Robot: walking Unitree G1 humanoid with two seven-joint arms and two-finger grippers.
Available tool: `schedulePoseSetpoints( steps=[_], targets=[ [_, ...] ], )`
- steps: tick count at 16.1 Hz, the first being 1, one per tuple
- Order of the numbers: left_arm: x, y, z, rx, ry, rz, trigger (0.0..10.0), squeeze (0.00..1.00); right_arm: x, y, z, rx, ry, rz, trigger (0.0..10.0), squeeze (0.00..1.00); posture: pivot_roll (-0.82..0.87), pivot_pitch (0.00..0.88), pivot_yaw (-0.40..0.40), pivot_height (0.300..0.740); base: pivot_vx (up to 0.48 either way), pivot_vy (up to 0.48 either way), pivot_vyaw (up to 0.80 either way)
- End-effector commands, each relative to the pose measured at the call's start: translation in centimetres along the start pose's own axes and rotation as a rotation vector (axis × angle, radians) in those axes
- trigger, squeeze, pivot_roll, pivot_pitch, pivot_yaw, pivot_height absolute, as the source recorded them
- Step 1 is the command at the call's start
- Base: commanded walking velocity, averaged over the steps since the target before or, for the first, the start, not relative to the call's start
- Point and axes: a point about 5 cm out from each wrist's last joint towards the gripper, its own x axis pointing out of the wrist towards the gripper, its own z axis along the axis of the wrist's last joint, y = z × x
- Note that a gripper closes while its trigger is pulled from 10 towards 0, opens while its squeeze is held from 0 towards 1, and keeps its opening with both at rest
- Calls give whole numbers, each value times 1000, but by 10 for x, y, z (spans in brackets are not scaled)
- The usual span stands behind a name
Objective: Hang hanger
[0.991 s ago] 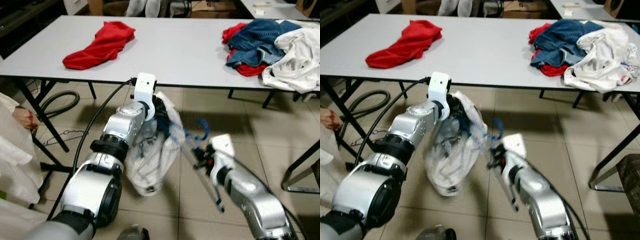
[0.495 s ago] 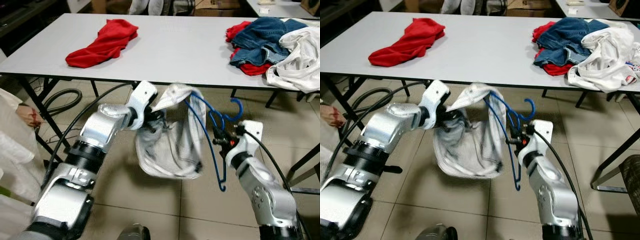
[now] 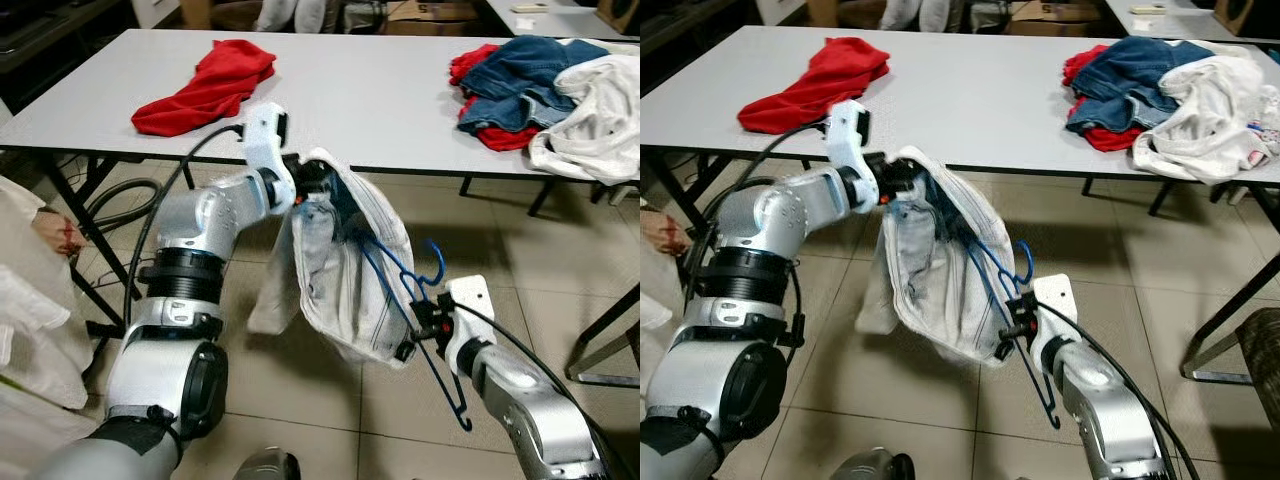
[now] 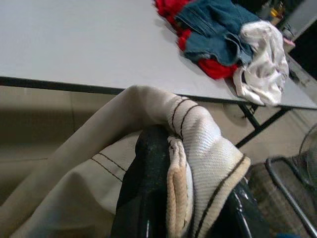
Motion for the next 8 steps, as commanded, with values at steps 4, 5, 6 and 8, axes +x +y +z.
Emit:
schedulePoseSetpoints(
  steps=[4, 5, 6, 8],
  targets=[
    [-3, -12, -3, 180, 77, -41, 0, 0, 2, 7, 49, 74, -249, 51, 10000, 0, -16, 0, 68, 740, 0, 0, 0],
    [-4, -9, -5, 190, 78, -21, 0, 0, 1, 4, 62, 125, -321, 39, 10000, 0, -13, 0, 66, 740, 0, 0, 0],
    [-4, -9, -4, 182, 69, -16, 0, 0, 0, 0, 68, 163, -360, 14, 10000, 0, -8, 0, 62, 740, 0, 0, 0],
    [-7, 1, -9, 329, 114, 40, 0, 0, -4, -10, 77, 233, -443, -23, 10000, 0, -4, 0, 60, 740, 0, 0, 0]
  ],
)
